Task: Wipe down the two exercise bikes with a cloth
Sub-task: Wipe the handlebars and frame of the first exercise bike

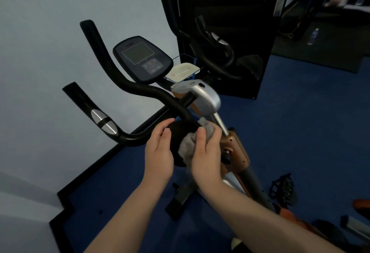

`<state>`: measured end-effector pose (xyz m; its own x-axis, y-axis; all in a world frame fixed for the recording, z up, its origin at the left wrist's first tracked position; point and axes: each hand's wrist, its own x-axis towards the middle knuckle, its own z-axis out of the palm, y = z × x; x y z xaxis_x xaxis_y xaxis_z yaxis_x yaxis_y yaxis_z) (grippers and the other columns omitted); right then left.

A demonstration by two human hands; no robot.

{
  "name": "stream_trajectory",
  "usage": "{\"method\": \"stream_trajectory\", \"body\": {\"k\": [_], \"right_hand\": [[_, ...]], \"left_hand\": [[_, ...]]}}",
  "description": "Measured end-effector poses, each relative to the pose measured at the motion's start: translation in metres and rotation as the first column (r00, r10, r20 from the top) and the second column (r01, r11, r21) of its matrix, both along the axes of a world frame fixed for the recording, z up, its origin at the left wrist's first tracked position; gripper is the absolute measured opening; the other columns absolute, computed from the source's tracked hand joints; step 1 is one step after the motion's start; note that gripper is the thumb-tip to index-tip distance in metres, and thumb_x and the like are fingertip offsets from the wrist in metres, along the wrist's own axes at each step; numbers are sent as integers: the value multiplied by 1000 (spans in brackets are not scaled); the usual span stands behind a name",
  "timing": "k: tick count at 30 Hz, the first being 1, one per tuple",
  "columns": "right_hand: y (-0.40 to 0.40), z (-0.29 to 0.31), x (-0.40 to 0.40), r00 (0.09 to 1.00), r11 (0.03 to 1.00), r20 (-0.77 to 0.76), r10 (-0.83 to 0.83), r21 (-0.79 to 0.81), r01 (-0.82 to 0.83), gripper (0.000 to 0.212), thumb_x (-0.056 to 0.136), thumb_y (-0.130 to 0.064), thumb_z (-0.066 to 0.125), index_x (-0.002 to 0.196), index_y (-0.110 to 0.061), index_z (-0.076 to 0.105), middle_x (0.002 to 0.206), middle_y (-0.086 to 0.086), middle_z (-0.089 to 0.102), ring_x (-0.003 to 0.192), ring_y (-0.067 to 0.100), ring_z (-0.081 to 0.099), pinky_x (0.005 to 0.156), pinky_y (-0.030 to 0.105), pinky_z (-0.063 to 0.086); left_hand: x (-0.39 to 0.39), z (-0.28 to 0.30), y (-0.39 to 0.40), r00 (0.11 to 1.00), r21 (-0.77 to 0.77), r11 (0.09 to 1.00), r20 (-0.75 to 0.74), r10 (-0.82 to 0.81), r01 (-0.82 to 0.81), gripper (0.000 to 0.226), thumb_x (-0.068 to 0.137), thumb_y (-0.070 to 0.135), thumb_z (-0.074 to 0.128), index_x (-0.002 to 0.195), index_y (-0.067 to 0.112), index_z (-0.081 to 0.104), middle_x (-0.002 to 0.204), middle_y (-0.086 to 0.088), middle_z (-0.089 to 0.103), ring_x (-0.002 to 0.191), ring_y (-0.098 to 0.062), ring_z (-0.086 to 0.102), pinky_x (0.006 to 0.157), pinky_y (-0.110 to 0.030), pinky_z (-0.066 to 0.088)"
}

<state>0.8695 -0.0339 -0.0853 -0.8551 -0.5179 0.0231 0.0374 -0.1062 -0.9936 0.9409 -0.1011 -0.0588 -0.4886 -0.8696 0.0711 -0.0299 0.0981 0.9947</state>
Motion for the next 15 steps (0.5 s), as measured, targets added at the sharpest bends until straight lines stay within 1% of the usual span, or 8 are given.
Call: {"method": "stream_trajectory", "body": {"k": [1,3,5,7,8,10,13,15], "right_hand": [[-3,1,5,1000,1000,-8,-23,-18,23,24,102,-36,39,126,-32,42,117,-7,60,104,-5,58,85,15,49],[1,-2,22,998,1000,-53,-25,-1,25,41,102,-35,40,142,-28,33,137,-5,50,124,1,49,103,26,45],[6,-4,23,996,999,-90,20,42,-16,49,101,-35,41,148,-28,25,146,-3,42,132,5,42,109,32,41],[3,0,2,981,995,-179,71,79,-57,46,102,-33,40,146,-29,28,145,-3,41,129,4,44,106,28,42],[1,6,-9,962,991,-257,96,111,-69,44,102,-31,40,145,-29,31,142,-4,43,126,3,46,103,26,44],[-2,15,-20,895,980,-424,139,191,-62,41,102,-29,41,142,-26,37,136,-5,48,120,3,50,97,26,47],[5,18,-22,813,955,-542,212,292,-54,40,101,-28,43,141,-25,39,130,-4,50,112,8,54,91,31,50],[9,25,-33,735,923,-600,315,375,-89,39,101,-30,41,139,-24,41,128,-1,51,108,15,57,88,38,51]], "left_hand": [[0,0,0,1000,-6,1000,3,-1,1,30,105,20,39,113,33,64,105,10,69,99,-5,66,79,-20,52],[0,1,0,1000,-24,1000,1,1,-1,30,105,20,38,112,34,64,101,16,69,96,-3,65,76,-16,51],[0,-1,-1,1000,-26,1000,-10,-3,3,30,105,20,38,113,33,64,101,16,69,96,-2,65,75,-14,50],[0,-2,-1,1000,-8,1000,-27,-10,10,30,105,20,38,115,30,64,105,11,70,98,-3,65,75,-15,51],[0,-2,-1,999,1,1000,-36,-14,14,30,105,21,38,117,28,64,107,8,70,99,-4,66,74,-15,51],[0,-3,-1,999,5,1000,-47,-16,17,29,105,25,38,119,26,64,107,7,70,98,-5,67,73,-15,52],[0,-6,-1,999,-14,1000,-50,-8,7,33,97,37,39,118,29,64,106,10,70,98,-4,66,73,-15,52],[-1,-7,-1,999,-26,1000,-53,12,-13,35,95,39,39,117,31,65,107,12,69,100,-4,65,75,-16,52]]}}
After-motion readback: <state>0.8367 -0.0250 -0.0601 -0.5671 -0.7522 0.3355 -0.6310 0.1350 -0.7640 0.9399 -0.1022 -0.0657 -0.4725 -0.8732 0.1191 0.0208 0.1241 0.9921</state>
